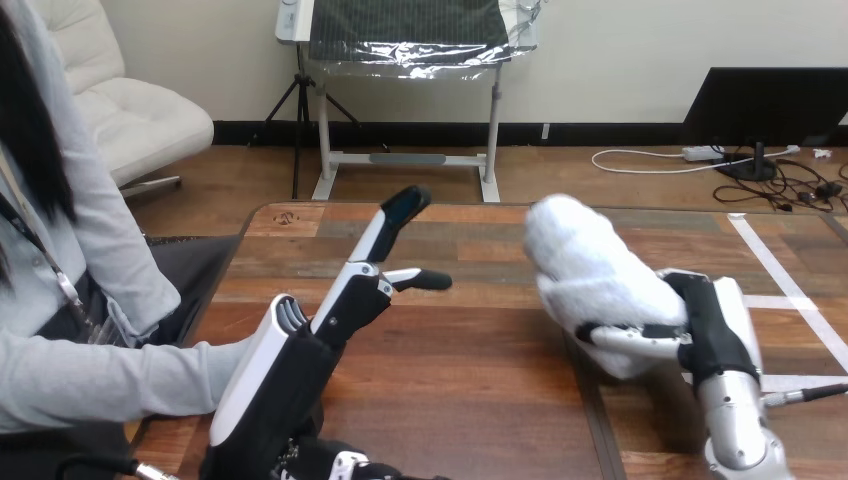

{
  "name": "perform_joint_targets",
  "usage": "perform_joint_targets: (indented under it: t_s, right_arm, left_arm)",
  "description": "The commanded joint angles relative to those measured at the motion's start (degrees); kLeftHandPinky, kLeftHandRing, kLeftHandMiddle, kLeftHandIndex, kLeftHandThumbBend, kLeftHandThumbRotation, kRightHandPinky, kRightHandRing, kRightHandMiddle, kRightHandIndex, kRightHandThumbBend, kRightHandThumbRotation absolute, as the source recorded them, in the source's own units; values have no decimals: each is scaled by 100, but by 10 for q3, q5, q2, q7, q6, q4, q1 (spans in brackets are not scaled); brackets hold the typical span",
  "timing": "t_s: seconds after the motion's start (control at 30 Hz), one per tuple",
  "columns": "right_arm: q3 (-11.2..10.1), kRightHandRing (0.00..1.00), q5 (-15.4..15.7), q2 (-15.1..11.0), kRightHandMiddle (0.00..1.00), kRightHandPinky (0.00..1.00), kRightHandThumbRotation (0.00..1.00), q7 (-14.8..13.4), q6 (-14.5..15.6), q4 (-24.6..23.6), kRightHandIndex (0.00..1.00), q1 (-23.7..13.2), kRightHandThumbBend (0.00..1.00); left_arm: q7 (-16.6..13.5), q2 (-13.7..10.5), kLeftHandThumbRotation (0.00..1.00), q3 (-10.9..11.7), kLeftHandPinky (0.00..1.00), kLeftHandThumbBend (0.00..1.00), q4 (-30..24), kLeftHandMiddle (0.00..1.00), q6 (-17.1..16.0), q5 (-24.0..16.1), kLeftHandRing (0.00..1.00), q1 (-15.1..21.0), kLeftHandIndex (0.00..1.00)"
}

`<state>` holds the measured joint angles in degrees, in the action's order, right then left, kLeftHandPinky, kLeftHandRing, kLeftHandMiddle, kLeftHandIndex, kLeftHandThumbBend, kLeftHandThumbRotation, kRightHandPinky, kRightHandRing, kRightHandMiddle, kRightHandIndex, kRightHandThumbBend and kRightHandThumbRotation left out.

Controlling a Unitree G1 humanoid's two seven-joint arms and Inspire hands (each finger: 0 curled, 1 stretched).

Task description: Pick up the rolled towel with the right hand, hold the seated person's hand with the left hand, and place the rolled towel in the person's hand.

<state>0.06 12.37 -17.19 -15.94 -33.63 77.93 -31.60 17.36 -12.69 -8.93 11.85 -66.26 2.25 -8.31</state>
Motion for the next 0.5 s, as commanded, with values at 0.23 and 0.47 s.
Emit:
perform_joint_targets:
  t_s: [0.23,0.47]
  right_arm:
    - [-39,30,-46,24,39,25,0,19,-113,-54,40,-25,82]
    - [-47,27,-58,37,38,23,0,36,-153,-63,39,-18,82]
  left_arm:
    - [-1,-7,48,9,92,100,6,100,20,1,100,32,100]
    - [-2,-9,46,17,96,100,8,100,26,-7,100,34,100]
